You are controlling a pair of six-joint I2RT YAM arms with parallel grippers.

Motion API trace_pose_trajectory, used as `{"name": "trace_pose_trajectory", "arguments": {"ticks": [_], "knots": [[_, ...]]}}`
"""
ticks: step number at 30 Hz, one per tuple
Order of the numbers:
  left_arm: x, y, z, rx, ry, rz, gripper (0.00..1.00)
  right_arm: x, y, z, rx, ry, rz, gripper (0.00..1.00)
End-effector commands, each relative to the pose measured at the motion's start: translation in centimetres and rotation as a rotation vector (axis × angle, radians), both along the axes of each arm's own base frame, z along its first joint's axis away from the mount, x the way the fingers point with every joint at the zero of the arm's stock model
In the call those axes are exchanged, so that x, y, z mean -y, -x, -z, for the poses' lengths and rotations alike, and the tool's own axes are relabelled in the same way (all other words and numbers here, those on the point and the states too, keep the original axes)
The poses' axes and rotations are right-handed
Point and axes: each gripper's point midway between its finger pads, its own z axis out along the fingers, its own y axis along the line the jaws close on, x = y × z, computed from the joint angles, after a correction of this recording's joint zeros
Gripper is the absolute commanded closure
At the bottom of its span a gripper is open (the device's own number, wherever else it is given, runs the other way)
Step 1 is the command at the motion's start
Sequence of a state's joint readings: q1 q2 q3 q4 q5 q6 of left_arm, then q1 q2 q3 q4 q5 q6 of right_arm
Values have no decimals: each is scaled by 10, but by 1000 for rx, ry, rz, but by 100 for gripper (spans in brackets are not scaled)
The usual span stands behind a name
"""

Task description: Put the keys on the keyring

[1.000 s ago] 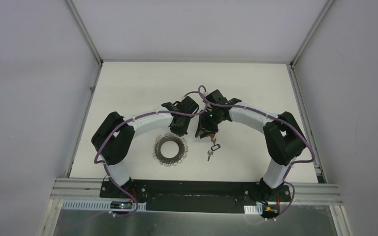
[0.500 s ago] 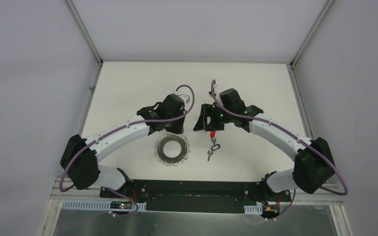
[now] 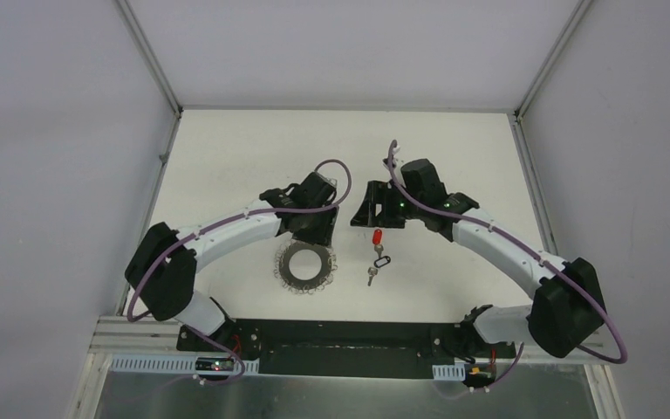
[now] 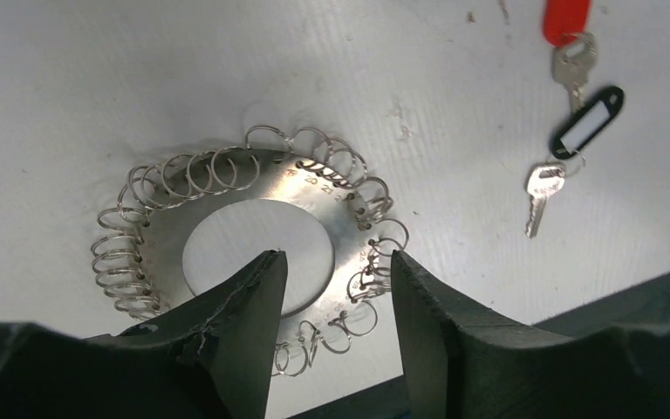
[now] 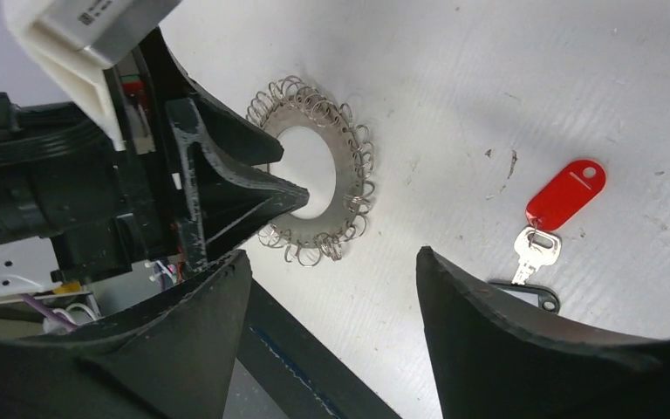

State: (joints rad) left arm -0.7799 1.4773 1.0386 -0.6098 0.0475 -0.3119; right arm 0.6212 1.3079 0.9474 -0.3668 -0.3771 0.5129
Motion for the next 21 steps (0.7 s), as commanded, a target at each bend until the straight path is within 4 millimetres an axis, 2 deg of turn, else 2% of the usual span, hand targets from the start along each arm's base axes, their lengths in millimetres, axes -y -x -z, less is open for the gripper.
{"name": "trace_pose_trajectory", "arguments": {"ticks": [1,4,7,14,17,21], "knots": [[-8,-16,-2,3,-70,-151,50,-10,-11,8,-103,-37,75,30],[-19,-17,1,-35,-63,-210,49,-25,-16,25,-203,-41,70,37],[-37,-16,-4,-51,-23,-291,40,-44,-23,38,-279,-31,46,47],[-71,-5,-35,-41,225,-402,33,-79,-27,71,-389,32,-9,57],[-74,5,-53,14,307,-395,28,-84,-30,83,-417,46,-5,60],[-65,15,-79,65,458,-360,27,-85,-29,102,-461,74,-5,64]]}}
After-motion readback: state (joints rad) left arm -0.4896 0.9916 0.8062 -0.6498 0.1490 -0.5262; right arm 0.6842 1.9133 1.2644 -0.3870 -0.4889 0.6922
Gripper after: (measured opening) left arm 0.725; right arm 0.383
